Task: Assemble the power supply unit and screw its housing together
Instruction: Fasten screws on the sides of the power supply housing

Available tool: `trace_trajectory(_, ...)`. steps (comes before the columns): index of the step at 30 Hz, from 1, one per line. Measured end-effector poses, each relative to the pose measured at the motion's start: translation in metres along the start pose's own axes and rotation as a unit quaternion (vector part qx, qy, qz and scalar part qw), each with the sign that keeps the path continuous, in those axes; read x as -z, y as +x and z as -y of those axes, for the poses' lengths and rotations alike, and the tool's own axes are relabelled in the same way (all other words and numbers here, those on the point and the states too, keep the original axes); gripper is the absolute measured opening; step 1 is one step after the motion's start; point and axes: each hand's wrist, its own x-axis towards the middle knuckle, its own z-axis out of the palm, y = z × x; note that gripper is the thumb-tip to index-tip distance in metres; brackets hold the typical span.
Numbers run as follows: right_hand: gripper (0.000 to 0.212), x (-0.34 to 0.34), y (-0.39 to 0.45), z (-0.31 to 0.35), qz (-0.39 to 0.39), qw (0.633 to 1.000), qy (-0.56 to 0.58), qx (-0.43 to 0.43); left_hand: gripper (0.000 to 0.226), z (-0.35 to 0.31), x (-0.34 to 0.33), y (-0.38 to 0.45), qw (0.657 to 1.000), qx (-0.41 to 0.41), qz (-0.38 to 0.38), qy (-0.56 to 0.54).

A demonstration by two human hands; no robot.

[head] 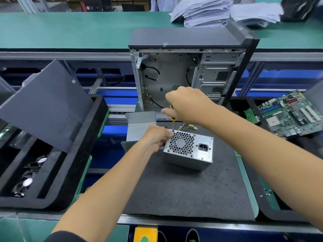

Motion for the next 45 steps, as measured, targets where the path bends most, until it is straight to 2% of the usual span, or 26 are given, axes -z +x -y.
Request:
trace_trajectory(3, 0.035, 0.004, 0.002, -0.004, 0.012, 1.000, 0.007, -0.013, 0.011, 0.001, -0.001, 0.001, 1.000, 0.003, -0.008, 0.000)
trace_trajectory(7, 0.006, 0.009, 0.004, -0.007, 0.092, 0.986, 0.125, 0.054, 0.011, 0.000, -0.002, 0.002, 1.000, 0.003, -0.014, 0.006)
trace_trajectory(10, 0.010, 0.006, 0.006, -0.005, 0.063, 0.995, 0.055, 0.047, 0.016, 0.000, -0.003, 0.004, 1.000, 0.006, -0.013, 0.013)
trace_trajectory(14, 0.033, 0.003, 0.008, -0.001, 0.021, 0.999, -0.031, -0.008, 0.010, 0.003, -0.005, 0.006, 0.999, -0.003, -0.027, 0.034)
trace_trajectory(16, 0.033, 0.001, 0.008, 0.003, 0.012, 0.998, -0.069, 0.002, 0.009, 0.004, -0.007, 0.008, 0.998, -0.010, -0.036, 0.046)
trace_trajectory(18, 0.029, 0.002, 0.008, 0.004, 0.043, 0.998, -0.048, 0.009, 0.009, 0.003, -0.008, 0.008, 0.997, -0.014, -0.041, 0.060)
trace_trajectory(21, 0.010, 0.008, 0.010, -0.003, 0.105, 0.993, 0.046, 0.042, 0.008, 0.003, -0.008, 0.008, 0.997, -0.011, -0.041, 0.066)
trace_trajectory(25, 0.008, 0.008, 0.013, -0.004, 0.075, 0.996, 0.019, 0.042, 0.012, 0.004, -0.009, 0.009, 0.998, -0.009, -0.039, 0.055)
trace_trajectory(28, 0.025, 0.004, 0.011, -0.001, 0.043, 0.998, -0.040, 0.036, 0.008, 0.003, -0.010, 0.008, 0.998, -0.004, -0.044, 0.046)
trace_trajectory(30, 0.029, 0.003, 0.011, -0.001, 0.033, 0.997, -0.059, 0.036, 0.011, 0.003, -0.009, 0.009, 0.998, 0.001, -0.041, 0.044)
trace_trajectory(35, 0.012, 0.003, 0.016, -0.004, 0.101, 0.989, 0.073, 0.075, 0.009, 0.003, -0.008, 0.010, 1.000, 0.000, -0.017, 0.014)
trace_trajectory(38, 0.013, -0.001, 0.017, -0.002, 0.064, 0.995, 0.045, 0.062, 0.012, 0.006, -0.008, 0.012, 1.000, 0.005, -0.010, 0.014)
trace_trajectory(40, 0.027, -0.002, 0.019, -0.002, 0.042, 0.998, 0.021, 0.029, 0.010, 0.007, -0.009, 0.013, 1.000, 0.003, -0.018, 0.019)
trace_trajectory(42, 0.043, -0.003, 0.019, 0.000, 0.030, 0.999, 0.000, 0.012, 0.019, 0.008, -0.010, 0.013, 0.999, 0.001, -0.026, 0.025)
trace_trajectory(45, 0.045, -0.003, 0.019, 0.002, 0.019, 0.999, -0.047, 0.009, 0.026, 0.009, -0.011, 0.013, 0.999, -0.001, -0.032, 0.030)
